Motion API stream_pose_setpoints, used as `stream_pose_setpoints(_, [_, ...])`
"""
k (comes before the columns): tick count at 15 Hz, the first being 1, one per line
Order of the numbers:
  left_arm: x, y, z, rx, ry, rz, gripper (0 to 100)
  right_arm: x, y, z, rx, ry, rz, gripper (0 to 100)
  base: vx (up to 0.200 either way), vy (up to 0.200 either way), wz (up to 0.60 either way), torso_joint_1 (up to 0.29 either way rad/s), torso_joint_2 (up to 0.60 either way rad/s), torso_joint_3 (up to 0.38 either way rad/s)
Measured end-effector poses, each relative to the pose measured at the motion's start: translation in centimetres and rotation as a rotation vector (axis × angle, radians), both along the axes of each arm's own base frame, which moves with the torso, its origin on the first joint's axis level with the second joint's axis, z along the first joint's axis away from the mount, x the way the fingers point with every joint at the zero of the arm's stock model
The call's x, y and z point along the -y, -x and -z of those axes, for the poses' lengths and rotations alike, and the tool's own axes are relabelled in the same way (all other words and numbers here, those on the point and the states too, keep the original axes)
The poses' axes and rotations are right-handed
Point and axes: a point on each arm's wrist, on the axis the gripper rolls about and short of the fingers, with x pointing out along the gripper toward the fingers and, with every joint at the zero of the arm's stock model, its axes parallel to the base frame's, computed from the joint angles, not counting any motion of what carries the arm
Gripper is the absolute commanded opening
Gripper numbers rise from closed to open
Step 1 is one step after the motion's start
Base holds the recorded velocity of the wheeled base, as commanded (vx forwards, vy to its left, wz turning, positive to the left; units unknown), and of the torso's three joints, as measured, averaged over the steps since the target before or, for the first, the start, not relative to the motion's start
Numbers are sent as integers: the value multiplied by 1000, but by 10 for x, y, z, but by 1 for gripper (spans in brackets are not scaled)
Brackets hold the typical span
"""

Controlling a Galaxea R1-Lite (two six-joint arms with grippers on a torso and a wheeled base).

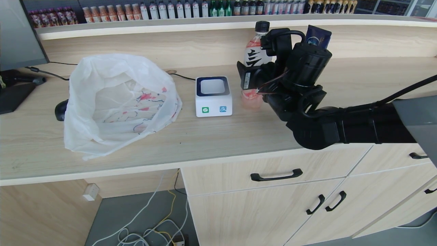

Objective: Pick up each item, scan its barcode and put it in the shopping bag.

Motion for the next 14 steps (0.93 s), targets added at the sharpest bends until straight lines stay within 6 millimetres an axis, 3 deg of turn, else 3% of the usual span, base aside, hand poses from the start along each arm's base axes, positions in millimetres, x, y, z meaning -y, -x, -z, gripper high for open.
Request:
stream_pose_setpoints(8, [0, 0, 0, 0, 0, 0, 100, 2, 4, -5, 5, -5, -1, 0, 0, 0, 0, 0, 0, 0])
stream_pose_setpoints(14, [0, 0, 0, 0, 0, 1, 100, 16, 27, -4, -22, 14, -5, 0, 0, 0, 0, 0, 0, 0])
